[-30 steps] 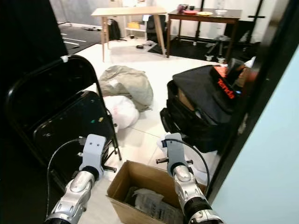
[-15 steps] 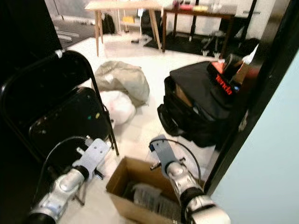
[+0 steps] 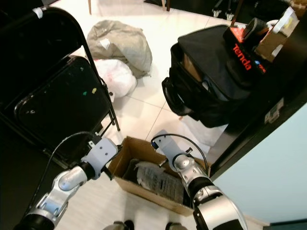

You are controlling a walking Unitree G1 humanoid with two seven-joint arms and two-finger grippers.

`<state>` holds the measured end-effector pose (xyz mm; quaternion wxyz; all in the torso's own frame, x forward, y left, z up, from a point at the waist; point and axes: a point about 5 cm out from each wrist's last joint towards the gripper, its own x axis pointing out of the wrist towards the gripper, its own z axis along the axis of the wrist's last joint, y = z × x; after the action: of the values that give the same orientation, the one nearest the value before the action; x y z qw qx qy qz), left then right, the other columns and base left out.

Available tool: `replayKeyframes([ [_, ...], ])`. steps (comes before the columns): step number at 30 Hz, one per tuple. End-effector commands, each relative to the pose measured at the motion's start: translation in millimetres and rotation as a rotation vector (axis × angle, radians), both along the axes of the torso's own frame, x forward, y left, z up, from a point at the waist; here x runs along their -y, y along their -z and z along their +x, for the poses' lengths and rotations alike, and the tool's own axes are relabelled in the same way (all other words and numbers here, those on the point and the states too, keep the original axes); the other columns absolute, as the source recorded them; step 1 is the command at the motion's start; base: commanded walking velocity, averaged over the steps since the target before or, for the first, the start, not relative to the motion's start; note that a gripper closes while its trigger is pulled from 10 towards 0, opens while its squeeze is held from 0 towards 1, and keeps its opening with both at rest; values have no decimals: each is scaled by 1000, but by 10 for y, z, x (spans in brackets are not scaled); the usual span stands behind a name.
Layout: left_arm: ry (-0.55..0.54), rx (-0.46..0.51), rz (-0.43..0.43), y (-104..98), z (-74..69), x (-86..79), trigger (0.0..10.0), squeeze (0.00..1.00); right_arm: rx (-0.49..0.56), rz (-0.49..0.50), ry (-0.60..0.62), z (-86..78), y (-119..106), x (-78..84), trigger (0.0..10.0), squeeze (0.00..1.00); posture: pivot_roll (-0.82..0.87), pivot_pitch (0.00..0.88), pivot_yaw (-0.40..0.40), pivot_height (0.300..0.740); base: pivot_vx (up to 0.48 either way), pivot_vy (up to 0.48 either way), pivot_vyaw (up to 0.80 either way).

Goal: Clean up the room

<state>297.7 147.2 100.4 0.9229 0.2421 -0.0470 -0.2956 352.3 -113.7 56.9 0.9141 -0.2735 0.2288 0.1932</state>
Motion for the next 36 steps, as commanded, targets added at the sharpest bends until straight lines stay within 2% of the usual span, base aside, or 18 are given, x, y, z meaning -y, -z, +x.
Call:
replayKeyframes([
  [1,32,-36,-2,81,-73,40,10000,0,-24,-11,-15,-40,61,8,10000,0,109,359,-23,740,0,0,0],
  [4,85,-62,-31,63,-96,93,10000,0,-31,-35,-47,-61,87,1,10000,0,113,355,-16,740,0,0,0],
  [12,247,-145,-24,90,-219,226,10000,0,-47,-98,-78,-92,136,33,10000,0,120,350,-14,740,0,0,0],
  [24,277,-158,-12,91,-239,255,10000,0,-55,-128,-107,-105,153,25,10000,8,119,341,-17,740,0,0,0],
  [25,277,-161,-16,86,-239,252,10000,0,-58,-129,-110,-105,152,21,10000,553,119,340,-18,740,0,0,0],
  [27,276,-163,-18,83,-238,249,10000,0,-60,-129,-112,-104,152,19,10000,553,119,340,-19,740,0,0,0],
  [28,275,-163,-17,77,-236,247,10000,0,-63,-129,-114,-106,153,16,10000,1000,119,338,-20,740,0,0,0],
  [31,272,-162,-17,71,-230,246,10000,0,-64,-140,-117,-113,164,13,10000,1000,120,340,-22,740,0,0,0],
  [32,271,-162,-16,70,-228,245,10000,0,-63,-149,-120,-116,169,12,10000,757,119,341,-23,740,0,0,0],
  [33,271,-162,-16,70,-228,245,10000,0,-63,-149,-120,-116,169,12,10000,757,119,341,-23,740,0,0,0],
  [34,271,-162,-13,70,-226,244,10000,0,-60,-158,-123,-118,172,12,10000,0,120,341,-23,740,0,0,0],
  [36,269,-162,-12,69,-224,242,10000,0,-60,-162,-126,-120,174,11,10000,0,121,343,-23,740,0,0,0],
])
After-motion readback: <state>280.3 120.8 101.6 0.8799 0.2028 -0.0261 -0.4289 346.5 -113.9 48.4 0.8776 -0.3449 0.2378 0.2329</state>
